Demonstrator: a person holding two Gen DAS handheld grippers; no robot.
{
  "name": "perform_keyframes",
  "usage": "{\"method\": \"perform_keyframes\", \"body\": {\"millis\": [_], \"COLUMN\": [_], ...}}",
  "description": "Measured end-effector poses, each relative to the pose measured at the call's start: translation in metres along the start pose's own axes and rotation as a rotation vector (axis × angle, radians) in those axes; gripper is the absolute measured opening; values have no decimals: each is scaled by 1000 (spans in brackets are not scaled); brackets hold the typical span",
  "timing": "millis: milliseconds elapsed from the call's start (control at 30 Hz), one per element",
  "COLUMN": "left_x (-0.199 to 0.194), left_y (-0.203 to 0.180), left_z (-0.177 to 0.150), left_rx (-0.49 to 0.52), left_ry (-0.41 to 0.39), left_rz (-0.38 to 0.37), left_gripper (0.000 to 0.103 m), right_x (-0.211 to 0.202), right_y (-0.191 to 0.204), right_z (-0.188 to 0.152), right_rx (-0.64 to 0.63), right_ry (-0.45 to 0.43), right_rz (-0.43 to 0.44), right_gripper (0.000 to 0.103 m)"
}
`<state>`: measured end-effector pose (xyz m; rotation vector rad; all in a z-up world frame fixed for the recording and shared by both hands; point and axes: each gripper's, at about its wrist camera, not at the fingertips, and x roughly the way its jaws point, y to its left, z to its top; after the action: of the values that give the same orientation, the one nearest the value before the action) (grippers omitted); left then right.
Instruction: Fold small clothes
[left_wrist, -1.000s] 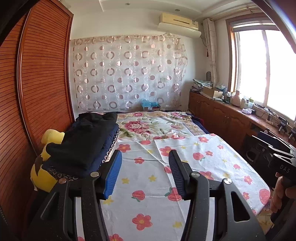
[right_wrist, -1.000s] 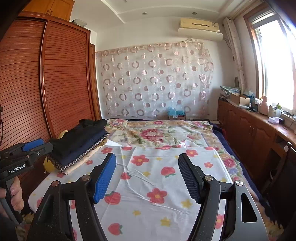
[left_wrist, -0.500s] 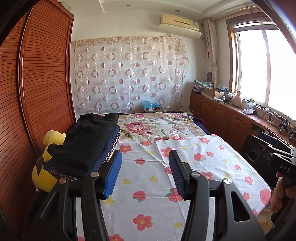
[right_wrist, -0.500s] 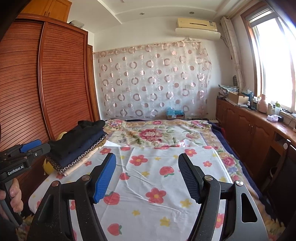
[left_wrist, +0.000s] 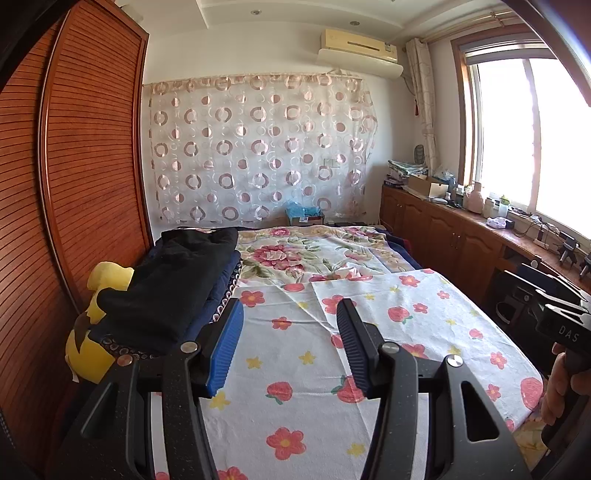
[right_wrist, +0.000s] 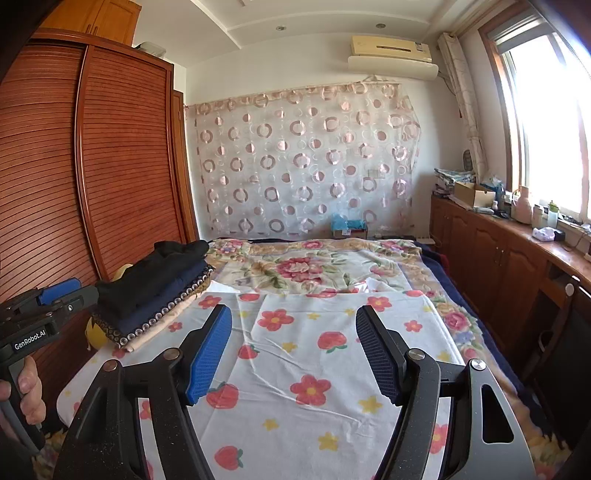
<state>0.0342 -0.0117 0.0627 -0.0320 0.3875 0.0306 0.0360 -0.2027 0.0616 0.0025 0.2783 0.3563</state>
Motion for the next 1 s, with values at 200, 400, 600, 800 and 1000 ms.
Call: {"method": "perform_keyframes", "body": {"millis": [200,400,600,800,1000], "left_x": [0,0,0,0,1], "left_y": [0,0,1,0,1], "left_z": [-1,-1,-2,-2,-4], "left_rx": [0,1,1,1,2], "left_ry": [0,-1,-2,-3,-2], "left_rz": [0,1,0,0,0], "left_gripper": [54,54,54,54,54], "right_x": [0,1,1,1,2], "right_y": [-2,-3,-4,-4,-6], "right_z": [0,1,2,2,1], "right_rx": [0,6,4,4,6], "right_ry": [2,6,2,3,3], "right_rz": [2,3,2,3,4], "right_gripper": [72,72,72,72,72]}}
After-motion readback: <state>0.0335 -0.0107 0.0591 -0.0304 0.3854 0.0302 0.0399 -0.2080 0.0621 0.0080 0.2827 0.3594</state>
